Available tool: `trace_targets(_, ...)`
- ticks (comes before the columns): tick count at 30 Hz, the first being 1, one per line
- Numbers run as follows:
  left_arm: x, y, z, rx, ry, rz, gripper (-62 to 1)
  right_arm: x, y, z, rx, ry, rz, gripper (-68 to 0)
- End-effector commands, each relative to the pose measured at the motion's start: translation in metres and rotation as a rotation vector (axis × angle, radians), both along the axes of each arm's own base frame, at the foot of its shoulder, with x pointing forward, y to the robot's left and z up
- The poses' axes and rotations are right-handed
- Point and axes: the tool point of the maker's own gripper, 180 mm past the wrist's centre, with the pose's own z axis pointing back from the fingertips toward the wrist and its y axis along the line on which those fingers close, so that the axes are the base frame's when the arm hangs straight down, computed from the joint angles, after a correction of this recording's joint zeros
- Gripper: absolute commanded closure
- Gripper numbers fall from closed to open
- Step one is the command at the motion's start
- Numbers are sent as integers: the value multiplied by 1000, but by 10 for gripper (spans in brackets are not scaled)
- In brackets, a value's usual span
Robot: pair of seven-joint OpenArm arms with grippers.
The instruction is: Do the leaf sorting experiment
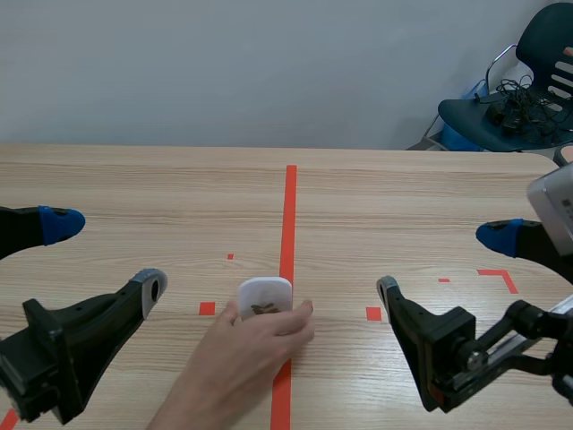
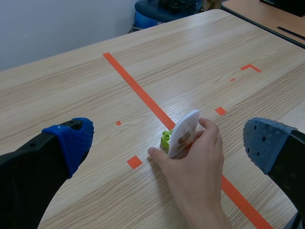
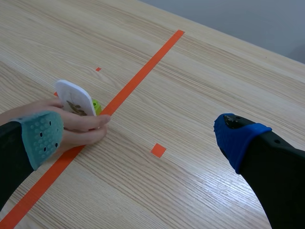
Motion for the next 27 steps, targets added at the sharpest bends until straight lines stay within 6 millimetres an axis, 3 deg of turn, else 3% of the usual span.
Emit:
trace_targets(1, 2, -2, 11, -20, -33, 3, -623, 4, -1, 7, 6, -28, 0, -679)
trace_targets(13, 8, -3, 3, 21, -4, -6, -623, 4, -1, 7, 6, -27, 0, -679)
trace_targets(19, 17, 0, -24, 53, 60, -15, -623, 4, -1, 7, 6, -27, 0, -679)
trace_targets(27, 26, -13, -76, 90, 96, -96, -623, 4, -1, 7, 6, -27, 0, -679)
